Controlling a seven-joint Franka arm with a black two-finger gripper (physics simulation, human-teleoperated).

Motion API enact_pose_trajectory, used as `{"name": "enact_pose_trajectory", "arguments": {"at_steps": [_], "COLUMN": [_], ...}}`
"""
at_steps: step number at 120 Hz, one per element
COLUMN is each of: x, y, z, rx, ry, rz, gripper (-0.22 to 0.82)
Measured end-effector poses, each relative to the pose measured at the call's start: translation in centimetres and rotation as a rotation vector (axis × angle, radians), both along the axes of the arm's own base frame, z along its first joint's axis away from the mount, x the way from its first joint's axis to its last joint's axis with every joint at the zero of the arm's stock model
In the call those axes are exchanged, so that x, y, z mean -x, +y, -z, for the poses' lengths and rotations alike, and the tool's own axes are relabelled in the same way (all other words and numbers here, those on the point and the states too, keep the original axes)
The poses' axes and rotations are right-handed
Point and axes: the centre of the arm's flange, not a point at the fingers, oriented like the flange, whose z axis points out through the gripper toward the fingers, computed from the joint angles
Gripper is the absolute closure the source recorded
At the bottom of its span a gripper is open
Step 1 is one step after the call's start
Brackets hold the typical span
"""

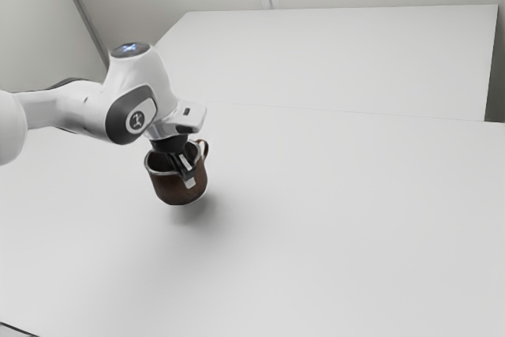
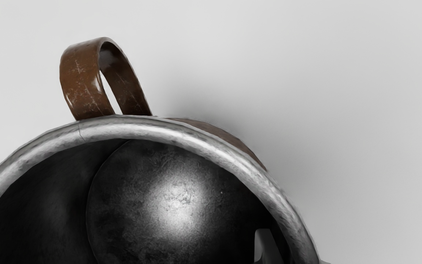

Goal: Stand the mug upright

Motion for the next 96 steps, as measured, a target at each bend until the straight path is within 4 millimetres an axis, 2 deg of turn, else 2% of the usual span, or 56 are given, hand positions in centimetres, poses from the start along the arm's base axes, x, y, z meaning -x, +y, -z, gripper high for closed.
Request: {"name": "enact_pose_trajectory", "arguments": {"at_steps": [49,96], "x": [1.9,1.7], "y": [0.1,0.0], "z": [4.4,7.1], "rx": [-0.011,-0.006], "ry": [-0.024,-0.011], "rz": [-0.189,-0.295], "gripper": [0.77,0.77]}}
